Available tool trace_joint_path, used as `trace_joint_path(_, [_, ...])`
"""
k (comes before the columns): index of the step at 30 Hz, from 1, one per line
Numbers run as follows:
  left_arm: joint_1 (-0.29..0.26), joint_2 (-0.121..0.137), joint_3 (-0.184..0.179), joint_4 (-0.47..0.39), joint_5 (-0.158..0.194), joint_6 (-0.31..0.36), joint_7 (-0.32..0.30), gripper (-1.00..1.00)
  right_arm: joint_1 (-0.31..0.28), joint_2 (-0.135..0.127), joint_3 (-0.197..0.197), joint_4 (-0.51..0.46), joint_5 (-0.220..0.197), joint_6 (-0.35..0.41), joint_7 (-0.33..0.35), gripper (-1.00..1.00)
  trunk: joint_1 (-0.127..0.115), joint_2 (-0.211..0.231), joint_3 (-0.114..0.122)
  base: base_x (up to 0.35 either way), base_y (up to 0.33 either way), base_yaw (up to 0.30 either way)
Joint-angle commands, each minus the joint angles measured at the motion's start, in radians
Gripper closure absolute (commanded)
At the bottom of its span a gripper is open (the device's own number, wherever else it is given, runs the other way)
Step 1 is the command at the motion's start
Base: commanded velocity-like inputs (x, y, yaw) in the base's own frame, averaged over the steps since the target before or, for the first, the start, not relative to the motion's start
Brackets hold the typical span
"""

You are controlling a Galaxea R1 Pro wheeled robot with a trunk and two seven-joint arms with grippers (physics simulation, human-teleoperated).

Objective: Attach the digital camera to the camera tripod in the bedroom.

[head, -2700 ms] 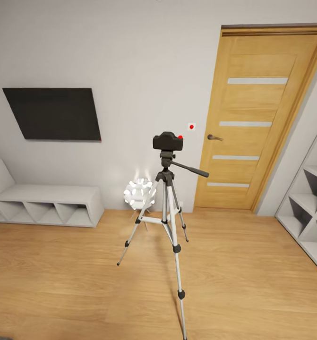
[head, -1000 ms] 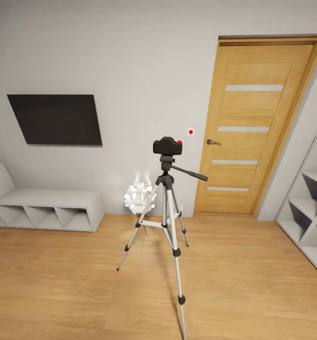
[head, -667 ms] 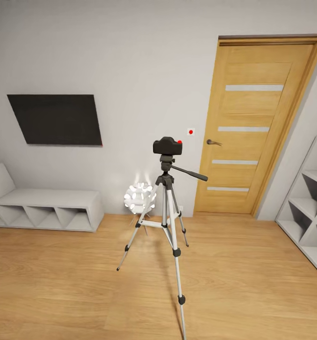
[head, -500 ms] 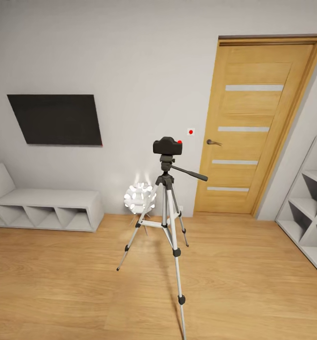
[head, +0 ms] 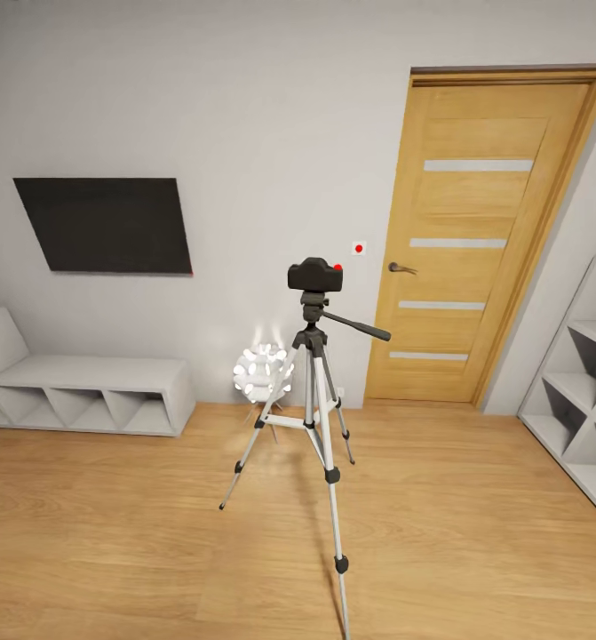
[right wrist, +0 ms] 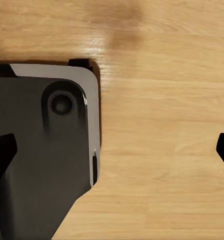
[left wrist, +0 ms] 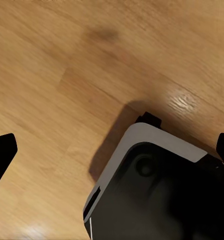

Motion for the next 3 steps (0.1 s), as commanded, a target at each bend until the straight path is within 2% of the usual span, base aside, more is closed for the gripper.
trace_joint_path(1, [-0.001, 0.0, -0.008, 0.0, 0.009, -0.002, 0.003, -1.0, -0.001, 0.0, 0.002, 0.002, -0.002, 0.0, 0.003, -1.0, 0.001, -0.002, -0.002, 0.0, 0.0, 0.0])
trace_joint_path(3, [-0.001, 0.0, -0.008, 0.0, 0.009, -0.002, 0.003, -1.0, -0.001, 0.0, 0.002, 0.002, -0.001, 0.0, 0.003, -1.0, 0.001, -0.002, -0.002, 0.0, 0.0, 0.0])
